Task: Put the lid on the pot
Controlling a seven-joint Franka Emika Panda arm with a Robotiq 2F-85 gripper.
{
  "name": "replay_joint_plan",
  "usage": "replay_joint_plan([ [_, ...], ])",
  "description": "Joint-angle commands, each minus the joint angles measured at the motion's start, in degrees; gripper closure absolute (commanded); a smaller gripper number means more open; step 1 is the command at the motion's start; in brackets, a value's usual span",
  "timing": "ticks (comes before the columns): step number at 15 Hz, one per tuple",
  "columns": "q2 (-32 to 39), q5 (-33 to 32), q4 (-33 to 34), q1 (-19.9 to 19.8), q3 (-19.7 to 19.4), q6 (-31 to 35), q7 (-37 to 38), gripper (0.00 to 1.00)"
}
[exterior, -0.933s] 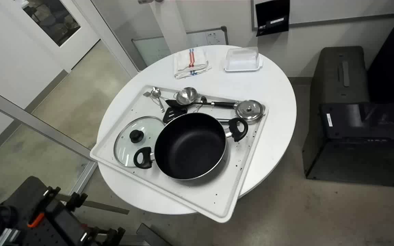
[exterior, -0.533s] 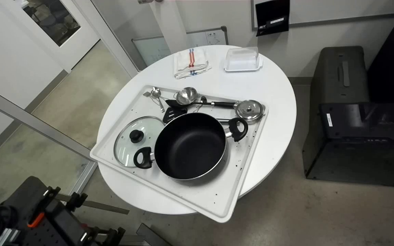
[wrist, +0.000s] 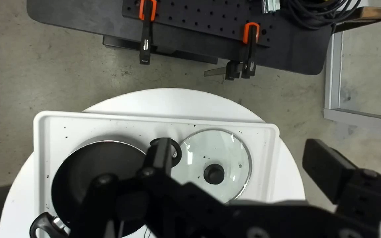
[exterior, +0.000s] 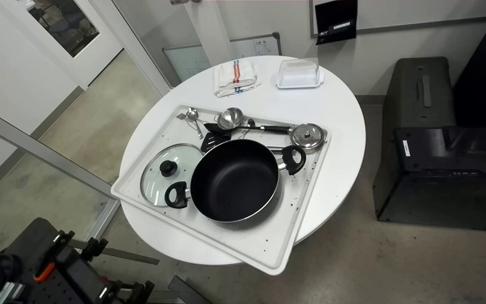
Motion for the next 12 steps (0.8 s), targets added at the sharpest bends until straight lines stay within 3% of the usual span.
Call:
replay_joint_plan([
  [1,1.6,0.4,-0.8,-0.3,1.6,2.3,0.2,0.0],
  [7,4.7,-0.4,-4.7,0.5,4.4,9.7,0.2,0.0],
  [12,9.2,-0.2,-8.7,2.2,7.4,21.4,0.9,0.0],
])
